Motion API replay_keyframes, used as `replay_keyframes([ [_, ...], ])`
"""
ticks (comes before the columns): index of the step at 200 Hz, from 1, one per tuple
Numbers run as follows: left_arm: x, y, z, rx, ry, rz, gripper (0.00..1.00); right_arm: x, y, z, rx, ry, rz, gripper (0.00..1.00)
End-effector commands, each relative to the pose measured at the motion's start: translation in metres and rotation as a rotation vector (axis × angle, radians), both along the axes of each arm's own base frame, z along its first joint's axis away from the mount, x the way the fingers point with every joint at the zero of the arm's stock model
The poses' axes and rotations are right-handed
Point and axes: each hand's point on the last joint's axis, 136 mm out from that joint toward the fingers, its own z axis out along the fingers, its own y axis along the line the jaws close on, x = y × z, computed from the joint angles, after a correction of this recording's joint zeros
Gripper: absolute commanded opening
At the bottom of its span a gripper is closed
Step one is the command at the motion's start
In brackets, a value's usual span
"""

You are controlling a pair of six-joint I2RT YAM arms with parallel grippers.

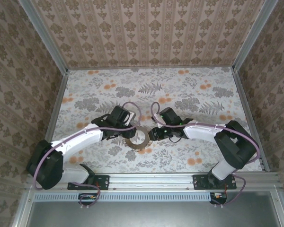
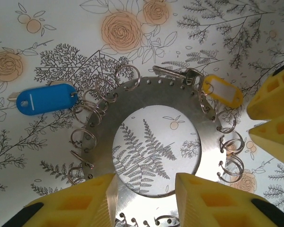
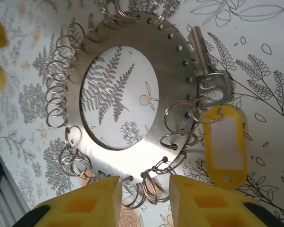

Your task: Put the keys on the keyring

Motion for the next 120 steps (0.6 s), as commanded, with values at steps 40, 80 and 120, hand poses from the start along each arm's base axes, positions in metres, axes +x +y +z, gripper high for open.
replay_keyframes([
  [40, 0.002, 0.002, 0.012, -0.069, -0.07, 0.003, 0.38, 0.005, 0.0, -0.018, -0.121, 0.026, -0.041, 0.3],
  [80, 0.001, 0.004, 0.019, -0.1, -0.096, 0.001, 0.39, 0.01, 0.002, -0.019, -0.138, 0.014, -0.059, 0.29],
  [120, -0.001, 0.004, 0.023, -0.115, -0.106, -0.004, 0.4, 0.013, 0.007, -0.022, -0.144, 0.024, -0.062, 0.29],
])
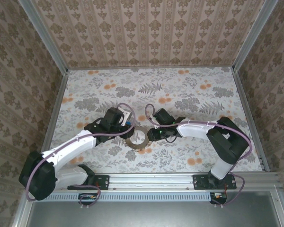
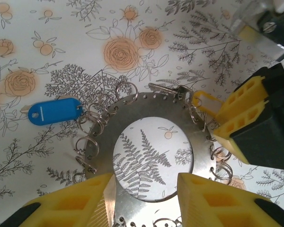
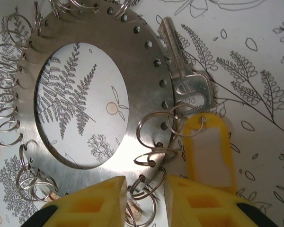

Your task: Put the keys on the keyring

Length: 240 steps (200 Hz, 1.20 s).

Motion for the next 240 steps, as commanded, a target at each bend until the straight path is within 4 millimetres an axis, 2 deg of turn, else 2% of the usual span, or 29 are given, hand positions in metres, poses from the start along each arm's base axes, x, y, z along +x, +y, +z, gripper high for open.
replay_keyframes([
  [1, -0.001, 0.0, 0.005, -0.023, -0.021, -0.014, 0.4, 0.004, 0.002, -0.004, -0.029, 0.011, -0.024, 0.29],
  [98, -0.001, 0.0, 0.01, -0.032, -0.039, -0.013, 0.4, 0.006, -0.006, -0.009, -0.099, -0.009, -0.024, 0.25],
  [133, -0.001, 0.001, 0.01, -0.031, -0.039, -0.012, 0.4, 0.006, -0.008, -0.007, -0.102, -0.024, -0.028, 0.17],
  [172, -0.001, 0.002, 0.01, -0.027, -0.041, -0.012, 0.4, 0.007, -0.001, -0.008, -0.074, -0.017, -0.019, 0.17],
  [240, 0.0, 0.003, 0.013, -0.025, -0.053, -0.007, 0.4, 0.009, -0.002, -0.008, -0.088, -0.021, -0.02, 0.15],
])
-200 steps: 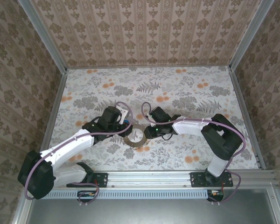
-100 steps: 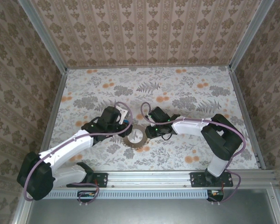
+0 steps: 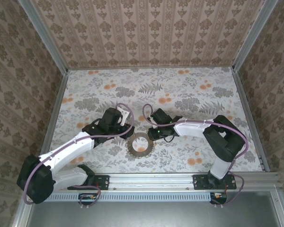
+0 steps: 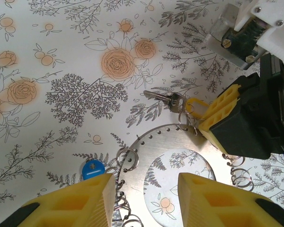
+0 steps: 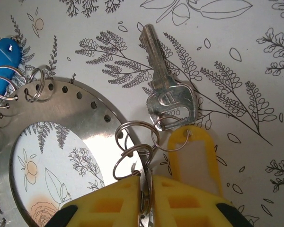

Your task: Put the keys on the keyring

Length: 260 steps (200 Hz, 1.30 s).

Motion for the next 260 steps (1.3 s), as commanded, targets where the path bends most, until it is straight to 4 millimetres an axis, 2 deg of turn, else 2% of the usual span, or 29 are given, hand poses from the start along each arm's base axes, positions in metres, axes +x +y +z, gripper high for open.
replay_keyframes([
  [1, 0.001, 0.003, 0.004, -0.001, -0.026, -0.004, 0.4, 0.002, 0.001, 0.0, -0.022, -0.001, 0.002, 0.15],
  [30, 0.001, 0.004, 0.007, 0.001, -0.033, -0.001, 0.4, 0.003, -0.001, 0.008, -0.024, -0.025, 0.006, 0.02],
  [57, 0.002, 0.005, 0.009, 0.001, -0.042, 0.002, 0.4, 0.005, -0.003, 0.027, -0.007, -0.098, 0.037, 0.0],
  [81, 0.002, 0.005, 0.017, -0.005, -0.056, 0.0, 0.4, 0.006, 0.0, 0.064, 0.039, -0.228, 0.114, 0.0],
  [104, 0.004, 0.005, 0.033, -0.02, -0.093, -0.005, 0.39, -0.001, 0.001, 0.112, 0.048, -0.389, 0.225, 0.0],
  [106, 0.004, 0.005, 0.036, -0.024, -0.098, -0.005, 0.39, -0.002, 0.0, 0.113, 0.044, -0.395, 0.237, 0.0],
  [112, 0.004, 0.005, 0.042, -0.033, -0.113, -0.005, 0.38, -0.006, 0.001, 0.133, 0.066, -0.456, 0.268, 0.0],
  [128, 0.004, 0.002, 0.061, -0.072, -0.157, -0.019, 0.37, -0.022, 0.003, 0.162, 0.103, -0.56, 0.365, 0.0],
  [150, -0.001, -0.001, 0.093, -0.129, -0.224, -0.057, 0.35, -0.047, 0.003, 0.188, 0.119, -0.686, 0.489, 0.0],
  [170, -0.01, -0.004, 0.122, -0.198, -0.289, -0.097, 0.35, -0.067, -0.003, 0.198, 0.12, -0.767, 0.564, 0.0],
  [188, -0.018, -0.009, 0.14, -0.255, -0.322, -0.143, 0.35, -0.072, -0.01, 0.199, 0.126, -0.804, 0.57, 0.0],
  [197, -0.023, -0.012, 0.145, -0.282, -0.33, -0.177, 0.35, -0.081, -0.008, 0.204, 0.168, -0.814, 0.601, 0.0],
  [218, -0.043, -0.024, 0.158, -0.331, -0.358, -0.295, 0.34, -0.101, -0.002, 0.226, 0.309, -0.867, 0.654, 0.0],
  [260, -0.09, -0.038, 0.183, -0.449, -0.407, -0.502, 0.26, -0.124, 0.003, 0.268, 0.556, -0.873, 0.716, 0.0],
])
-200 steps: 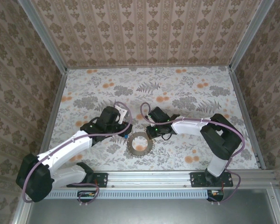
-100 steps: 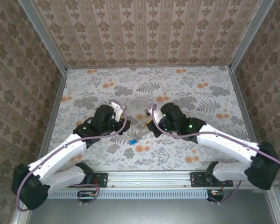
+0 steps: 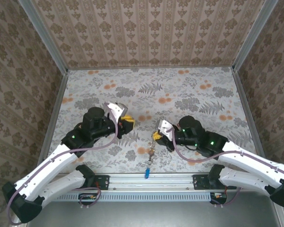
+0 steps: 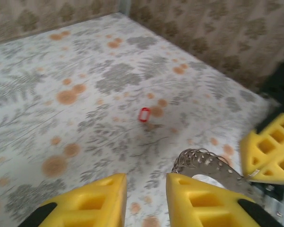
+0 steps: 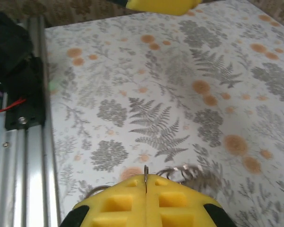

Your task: Put the keys on the keyring

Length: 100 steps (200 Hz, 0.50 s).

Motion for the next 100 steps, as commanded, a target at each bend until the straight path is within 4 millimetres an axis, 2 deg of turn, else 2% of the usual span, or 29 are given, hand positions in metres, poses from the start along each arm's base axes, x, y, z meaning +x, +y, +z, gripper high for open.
replay_keyframes([
  [1, -0.032, -0.01, 0.029, -0.091, -0.08, -0.175, 0.26, -0.019, 0.01, 0.05, 0.196, -0.035, 0.153, 0.0],
  [23, -0.054, -0.016, 0.038, -0.13, -0.074, -0.295, 0.26, -0.032, 0.014, 0.069, 0.274, -0.015, 0.249, 0.0],
  [48, -0.07, -0.016, 0.048, -0.168, -0.096, -0.371, 0.28, -0.039, 0.016, 0.088, 0.33, -0.019, 0.32, 0.0],
  [68, -0.075, -0.014, 0.056, -0.187, -0.121, -0.392, 0.29, -0.04, 0.016, 0.103, 0.383, -0.028, 0.351, 0.0],
  [100, -0.082, -0.016, 0.064, -0.208, -0.14, -0.435, 0.28, -0.036, 0.016, 0.113, 0.428, -0.034, 0.354, 0.0],
])
